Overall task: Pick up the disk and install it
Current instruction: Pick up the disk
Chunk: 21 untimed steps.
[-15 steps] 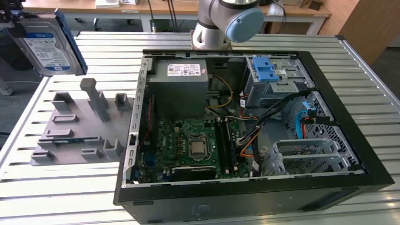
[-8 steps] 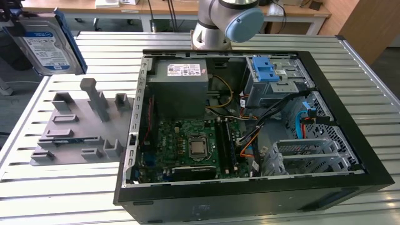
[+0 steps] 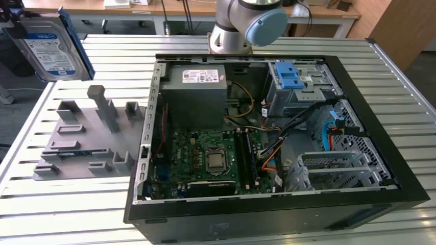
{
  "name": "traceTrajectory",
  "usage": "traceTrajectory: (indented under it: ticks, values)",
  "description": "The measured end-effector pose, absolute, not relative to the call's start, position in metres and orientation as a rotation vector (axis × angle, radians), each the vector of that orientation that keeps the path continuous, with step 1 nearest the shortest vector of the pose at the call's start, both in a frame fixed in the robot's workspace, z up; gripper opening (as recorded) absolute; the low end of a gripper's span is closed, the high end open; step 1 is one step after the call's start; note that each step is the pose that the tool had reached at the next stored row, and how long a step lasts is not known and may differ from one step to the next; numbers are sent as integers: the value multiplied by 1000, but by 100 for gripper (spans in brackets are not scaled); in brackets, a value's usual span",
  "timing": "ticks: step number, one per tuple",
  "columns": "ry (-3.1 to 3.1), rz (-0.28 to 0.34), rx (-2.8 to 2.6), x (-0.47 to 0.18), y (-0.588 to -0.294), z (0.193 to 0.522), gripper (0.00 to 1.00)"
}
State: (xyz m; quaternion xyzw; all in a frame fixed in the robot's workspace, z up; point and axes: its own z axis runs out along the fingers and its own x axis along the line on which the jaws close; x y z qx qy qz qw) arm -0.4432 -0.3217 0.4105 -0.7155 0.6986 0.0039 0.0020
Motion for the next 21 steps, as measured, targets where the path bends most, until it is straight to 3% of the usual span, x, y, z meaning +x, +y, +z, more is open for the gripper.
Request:
traceTrajectory:
  ticks: [21]
  values:
    - [2192,12,-2245,-443,-321,419,36]
